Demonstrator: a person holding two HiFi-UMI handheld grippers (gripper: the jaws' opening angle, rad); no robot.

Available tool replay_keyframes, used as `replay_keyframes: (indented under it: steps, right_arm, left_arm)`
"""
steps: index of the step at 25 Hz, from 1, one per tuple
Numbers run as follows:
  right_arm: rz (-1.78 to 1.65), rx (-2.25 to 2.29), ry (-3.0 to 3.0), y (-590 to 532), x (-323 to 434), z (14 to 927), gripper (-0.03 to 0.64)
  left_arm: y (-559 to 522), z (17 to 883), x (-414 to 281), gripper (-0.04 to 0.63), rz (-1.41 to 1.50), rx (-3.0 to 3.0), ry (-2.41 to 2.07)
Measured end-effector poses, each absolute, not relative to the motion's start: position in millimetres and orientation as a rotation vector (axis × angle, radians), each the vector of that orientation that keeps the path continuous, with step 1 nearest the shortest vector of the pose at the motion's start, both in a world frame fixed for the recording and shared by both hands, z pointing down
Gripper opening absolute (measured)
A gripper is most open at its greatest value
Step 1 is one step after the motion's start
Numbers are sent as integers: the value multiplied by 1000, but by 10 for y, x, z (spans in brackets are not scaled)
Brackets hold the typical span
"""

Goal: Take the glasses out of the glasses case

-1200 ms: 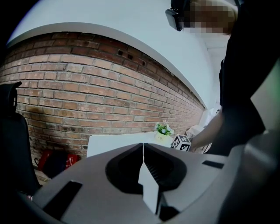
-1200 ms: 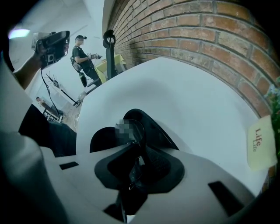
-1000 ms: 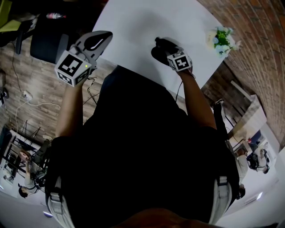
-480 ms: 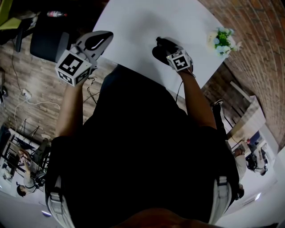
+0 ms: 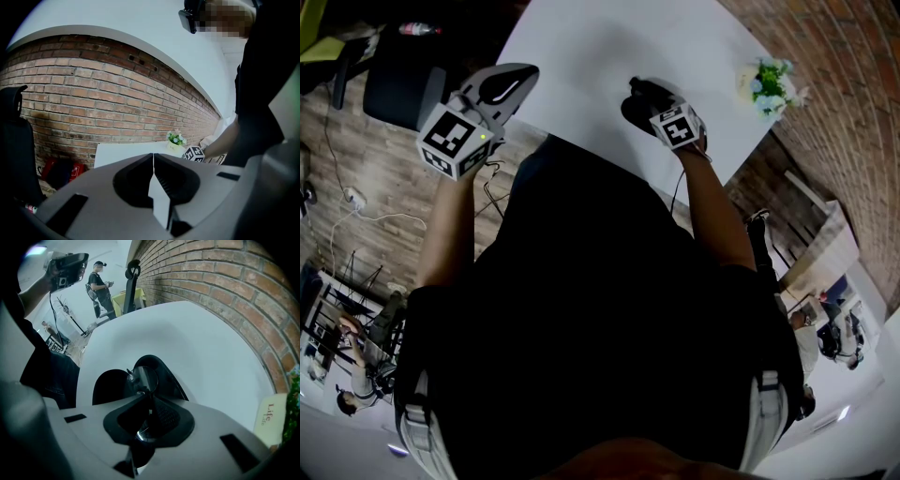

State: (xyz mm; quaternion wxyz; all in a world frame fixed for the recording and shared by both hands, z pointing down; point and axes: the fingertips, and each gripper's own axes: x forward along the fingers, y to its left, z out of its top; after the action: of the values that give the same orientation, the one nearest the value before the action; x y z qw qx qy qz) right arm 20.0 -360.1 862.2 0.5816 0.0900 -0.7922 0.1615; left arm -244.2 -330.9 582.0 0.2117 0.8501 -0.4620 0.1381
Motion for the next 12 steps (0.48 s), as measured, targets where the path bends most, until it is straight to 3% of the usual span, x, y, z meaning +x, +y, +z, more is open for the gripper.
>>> replay_keyframes:
  steps: [12]
  right_arm:
    - [410,237,-1855,-3593,211,8602,35]
  left_arm:
    - [-3283,5772,-2455,12,387,2353,-1287]
